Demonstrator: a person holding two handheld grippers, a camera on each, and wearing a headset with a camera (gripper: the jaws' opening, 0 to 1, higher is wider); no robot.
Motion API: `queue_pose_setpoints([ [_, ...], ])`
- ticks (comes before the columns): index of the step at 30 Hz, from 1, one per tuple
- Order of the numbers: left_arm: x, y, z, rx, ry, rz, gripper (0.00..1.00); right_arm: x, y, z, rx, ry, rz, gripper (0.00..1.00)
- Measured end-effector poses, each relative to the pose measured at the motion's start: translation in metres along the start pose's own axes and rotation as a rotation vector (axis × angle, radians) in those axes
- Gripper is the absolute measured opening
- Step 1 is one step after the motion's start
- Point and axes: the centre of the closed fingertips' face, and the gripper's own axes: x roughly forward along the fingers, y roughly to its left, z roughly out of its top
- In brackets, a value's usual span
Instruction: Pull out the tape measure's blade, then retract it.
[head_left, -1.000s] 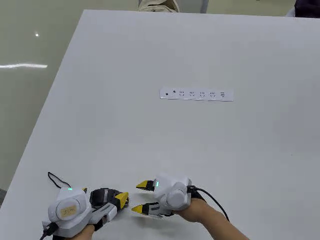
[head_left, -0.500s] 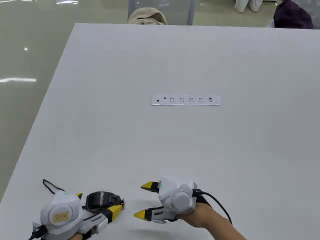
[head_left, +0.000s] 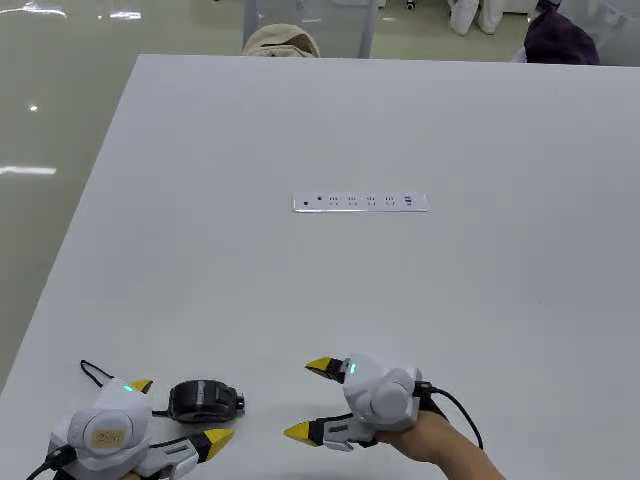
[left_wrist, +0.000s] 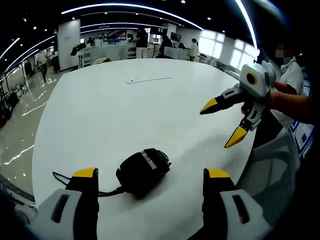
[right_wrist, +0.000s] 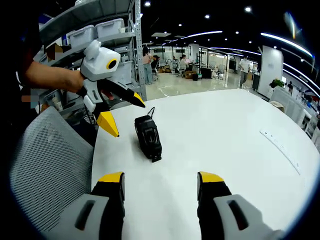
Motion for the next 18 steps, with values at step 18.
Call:
queue_pose_setpoints([
  [18, -0.013, -0.007, -0.004, 0.100, -0.050, -0.090, 0.95, -0.059, -0.006, -0.035, 0.079, -0.009, -0.084, 0.74],
])
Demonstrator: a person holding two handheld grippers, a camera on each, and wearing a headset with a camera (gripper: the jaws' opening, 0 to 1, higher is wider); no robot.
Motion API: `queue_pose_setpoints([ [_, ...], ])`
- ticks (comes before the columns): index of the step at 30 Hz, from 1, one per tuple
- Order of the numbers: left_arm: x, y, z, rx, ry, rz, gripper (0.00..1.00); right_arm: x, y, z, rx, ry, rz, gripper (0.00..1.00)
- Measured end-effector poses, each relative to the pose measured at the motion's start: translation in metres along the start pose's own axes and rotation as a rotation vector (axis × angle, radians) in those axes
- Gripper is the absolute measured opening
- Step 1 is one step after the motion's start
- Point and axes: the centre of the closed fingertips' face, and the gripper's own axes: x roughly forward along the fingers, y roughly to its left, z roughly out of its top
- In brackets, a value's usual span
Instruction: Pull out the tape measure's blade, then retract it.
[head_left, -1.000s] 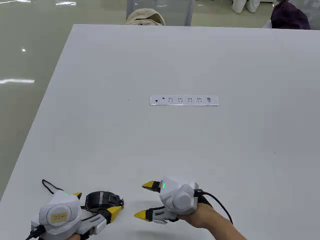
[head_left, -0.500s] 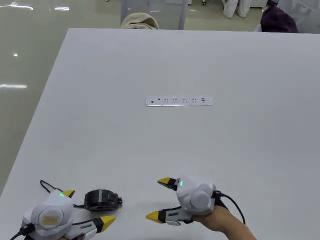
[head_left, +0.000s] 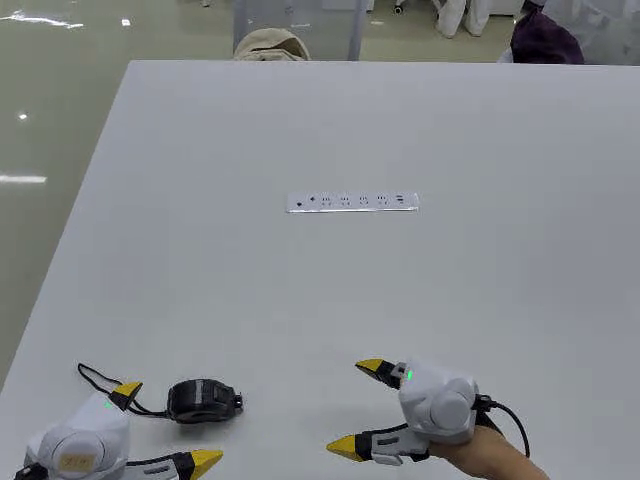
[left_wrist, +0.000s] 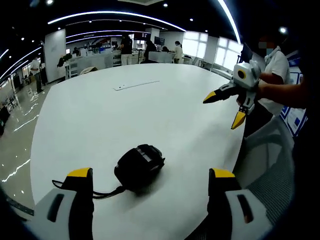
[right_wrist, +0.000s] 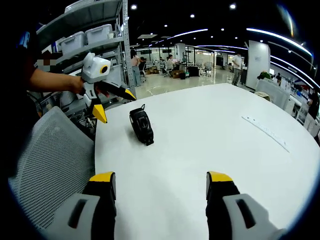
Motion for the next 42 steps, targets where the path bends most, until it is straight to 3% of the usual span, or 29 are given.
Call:
queue_pose_setpoints([
  [8, 0.001, -0.009, 0.002, 0.007, -0.038, -0.054, 0.99, -0.020, -0.007, -0.012, 0.025, -0.032, -0.033, 0.82],
  [16, 0.003, -0.015, 0.003, 0.039, -0.042, -0.092, 0.99, -0.036, -0.013, -0.027, 0.047, -0.041, -0.058, 0.90],
  [27, 0.001, -0.008, 0.003, 0.070, -0.050, -0.064, 0.99, -0.048, -0.024, -0.038, 0.062, -0.034, -0.084, 0.94],
  [42, 0.002, -0.011, 0.002, 0.094, -0.035, -0.079, 0.99, -0.056, -0.030, -0.035, 0.048, -0.041, -0.093, 0.94],
])
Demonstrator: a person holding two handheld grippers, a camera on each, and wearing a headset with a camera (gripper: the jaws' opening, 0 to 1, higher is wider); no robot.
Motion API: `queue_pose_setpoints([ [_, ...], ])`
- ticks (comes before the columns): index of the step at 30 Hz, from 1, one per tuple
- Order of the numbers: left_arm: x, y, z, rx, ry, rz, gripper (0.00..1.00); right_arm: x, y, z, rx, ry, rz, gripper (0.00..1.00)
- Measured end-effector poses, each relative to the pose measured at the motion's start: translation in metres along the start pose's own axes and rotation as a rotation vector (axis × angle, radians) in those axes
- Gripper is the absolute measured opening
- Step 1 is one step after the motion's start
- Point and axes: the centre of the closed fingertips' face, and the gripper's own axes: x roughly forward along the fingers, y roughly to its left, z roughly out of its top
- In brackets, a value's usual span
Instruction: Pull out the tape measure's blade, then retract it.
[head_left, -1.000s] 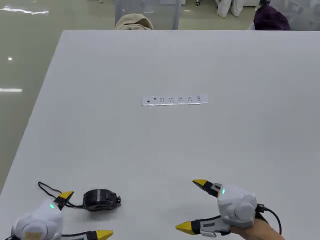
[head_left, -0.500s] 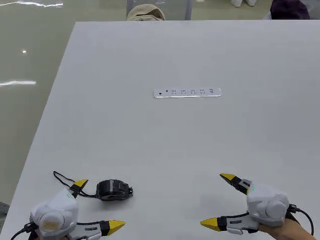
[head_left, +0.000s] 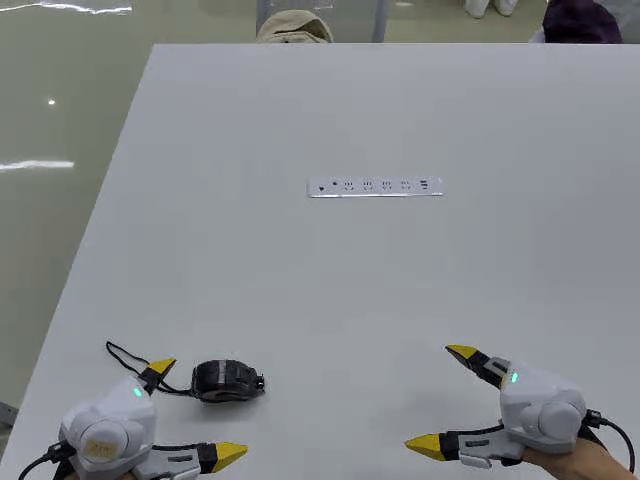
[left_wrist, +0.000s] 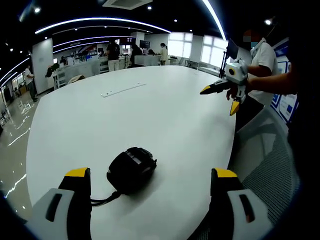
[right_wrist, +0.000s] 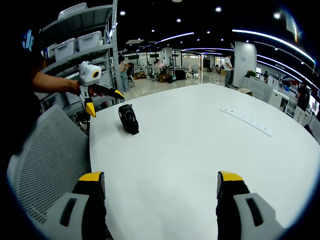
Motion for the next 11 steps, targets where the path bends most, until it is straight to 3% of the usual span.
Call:
queue_pose_setpoints([
  [11, 0.0004, 0.0014, 0.0011, 0.011, 0.003, -0.003, 0.99, -0.0015, -0.0007, 0.0007, -0.004, -0.005, 0.003, 0.94],
])
